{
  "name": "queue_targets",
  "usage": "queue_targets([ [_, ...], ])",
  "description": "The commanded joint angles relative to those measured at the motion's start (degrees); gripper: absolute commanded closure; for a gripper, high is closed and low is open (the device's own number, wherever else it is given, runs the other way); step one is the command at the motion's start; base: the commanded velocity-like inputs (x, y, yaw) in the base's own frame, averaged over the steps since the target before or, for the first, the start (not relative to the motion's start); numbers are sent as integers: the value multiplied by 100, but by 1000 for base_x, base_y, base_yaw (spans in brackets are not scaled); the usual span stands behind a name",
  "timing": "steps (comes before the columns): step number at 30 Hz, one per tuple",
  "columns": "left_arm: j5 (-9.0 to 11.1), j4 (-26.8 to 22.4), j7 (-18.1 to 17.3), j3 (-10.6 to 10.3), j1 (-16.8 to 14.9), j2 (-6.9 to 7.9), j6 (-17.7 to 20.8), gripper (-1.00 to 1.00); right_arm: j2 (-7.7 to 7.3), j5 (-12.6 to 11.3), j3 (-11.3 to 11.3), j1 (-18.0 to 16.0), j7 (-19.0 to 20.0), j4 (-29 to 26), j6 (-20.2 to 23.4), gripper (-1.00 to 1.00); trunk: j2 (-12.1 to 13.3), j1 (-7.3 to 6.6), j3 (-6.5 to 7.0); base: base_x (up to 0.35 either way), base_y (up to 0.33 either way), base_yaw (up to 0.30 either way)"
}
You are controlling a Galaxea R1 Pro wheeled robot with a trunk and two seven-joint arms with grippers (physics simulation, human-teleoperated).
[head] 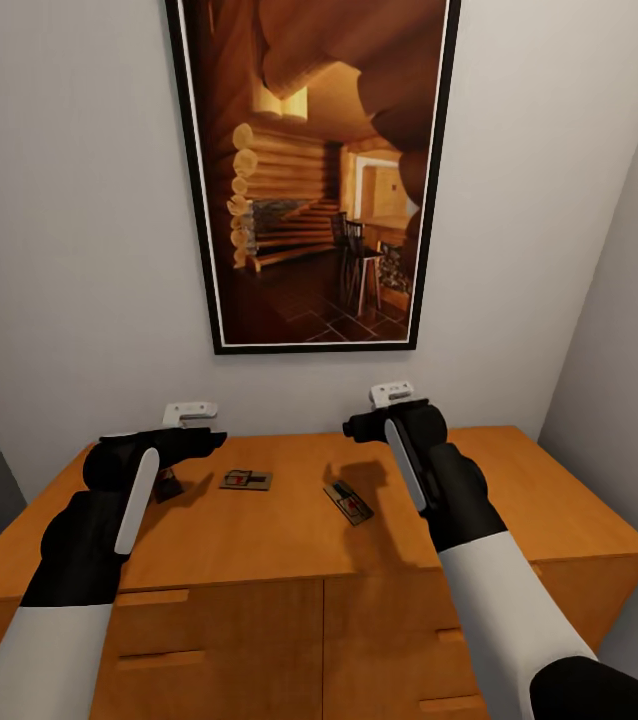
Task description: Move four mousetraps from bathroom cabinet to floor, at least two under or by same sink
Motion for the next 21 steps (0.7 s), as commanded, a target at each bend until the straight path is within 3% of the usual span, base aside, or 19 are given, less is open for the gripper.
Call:
queue_targets([
  [1,34,-4,6,2,-4,1,26,-100,1,8,8,5,-17,-8,25,-100,-4,0,-7,0,0,0],
  [13,38,-3,6,4,-7,1,26,-100,1,0,23,112,-15,-54,25,-100,-4,0,-7,0,0,0],
  [21,63,254,18,18,9,19,7,-100,-223,-220,7,-146,-6,203,25,-100,-4,0,-7,0,0,0],
])
